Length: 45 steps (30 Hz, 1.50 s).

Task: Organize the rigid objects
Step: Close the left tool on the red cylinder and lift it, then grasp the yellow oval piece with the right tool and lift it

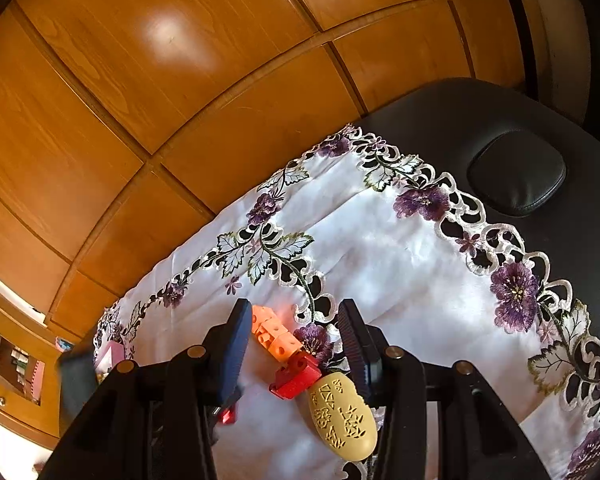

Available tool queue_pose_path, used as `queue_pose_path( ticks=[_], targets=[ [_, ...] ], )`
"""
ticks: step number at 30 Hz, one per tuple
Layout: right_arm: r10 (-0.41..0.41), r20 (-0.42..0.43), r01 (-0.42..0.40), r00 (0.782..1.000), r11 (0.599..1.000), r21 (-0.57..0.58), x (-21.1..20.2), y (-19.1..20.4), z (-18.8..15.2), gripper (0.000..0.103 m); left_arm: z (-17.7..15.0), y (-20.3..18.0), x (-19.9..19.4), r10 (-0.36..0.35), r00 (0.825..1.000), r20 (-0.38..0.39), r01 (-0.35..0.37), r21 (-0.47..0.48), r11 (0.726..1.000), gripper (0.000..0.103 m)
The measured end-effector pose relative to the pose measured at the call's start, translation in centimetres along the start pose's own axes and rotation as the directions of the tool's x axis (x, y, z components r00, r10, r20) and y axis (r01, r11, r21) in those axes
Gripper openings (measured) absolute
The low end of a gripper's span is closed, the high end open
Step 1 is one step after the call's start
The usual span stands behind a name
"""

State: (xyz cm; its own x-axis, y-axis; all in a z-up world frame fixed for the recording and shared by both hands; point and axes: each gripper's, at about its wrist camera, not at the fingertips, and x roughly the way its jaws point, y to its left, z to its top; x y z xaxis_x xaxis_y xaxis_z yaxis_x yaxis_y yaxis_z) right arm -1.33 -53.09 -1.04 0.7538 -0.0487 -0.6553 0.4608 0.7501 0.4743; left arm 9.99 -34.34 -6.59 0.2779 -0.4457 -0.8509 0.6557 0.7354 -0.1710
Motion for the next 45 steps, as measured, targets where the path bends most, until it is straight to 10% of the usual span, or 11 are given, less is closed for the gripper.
queue_pose_path(
  ticks=[12, 17, 31, 45],
  targets=[
    [-0.056, -0.117, 0.048, 0.992, 0.996, -0.07, 2.1, 1.0, -0.7, 0.045, -7.3, 3.4, -2.5, 0.059, 0.997, 0.041, -0.056, -0.057, 0.997, 0.026],
    [-0.206, -0.386, 0.126, 0.899, 0.967, -0.221, 5.8, 2.1, -2.6, 0.045, -7.3, 3.7, -2.3, 0.048, 0.998, 0.039, -0.045, -0.07, 0.996, 0.026],
    [-0.422, -0.503, 0.192, 0.754, 0.874, -0.445, 9.1, 2.9, -5.2, 0.046, -7.6, 4.2, -2.5, 0.024, 0.997, 0.068, -0.018, -0.096, 0.995, 0.026],
    [-0.294, -0.446, 0.021, 0.845, 0.853, -0.522, 4.9, 8.2, -8.6, 0.044, -8.9, 4.6, -5.3, 0.016, 0.993, 0.117, -0.003, -0.112, 0.994, 0.026]
  ],
)
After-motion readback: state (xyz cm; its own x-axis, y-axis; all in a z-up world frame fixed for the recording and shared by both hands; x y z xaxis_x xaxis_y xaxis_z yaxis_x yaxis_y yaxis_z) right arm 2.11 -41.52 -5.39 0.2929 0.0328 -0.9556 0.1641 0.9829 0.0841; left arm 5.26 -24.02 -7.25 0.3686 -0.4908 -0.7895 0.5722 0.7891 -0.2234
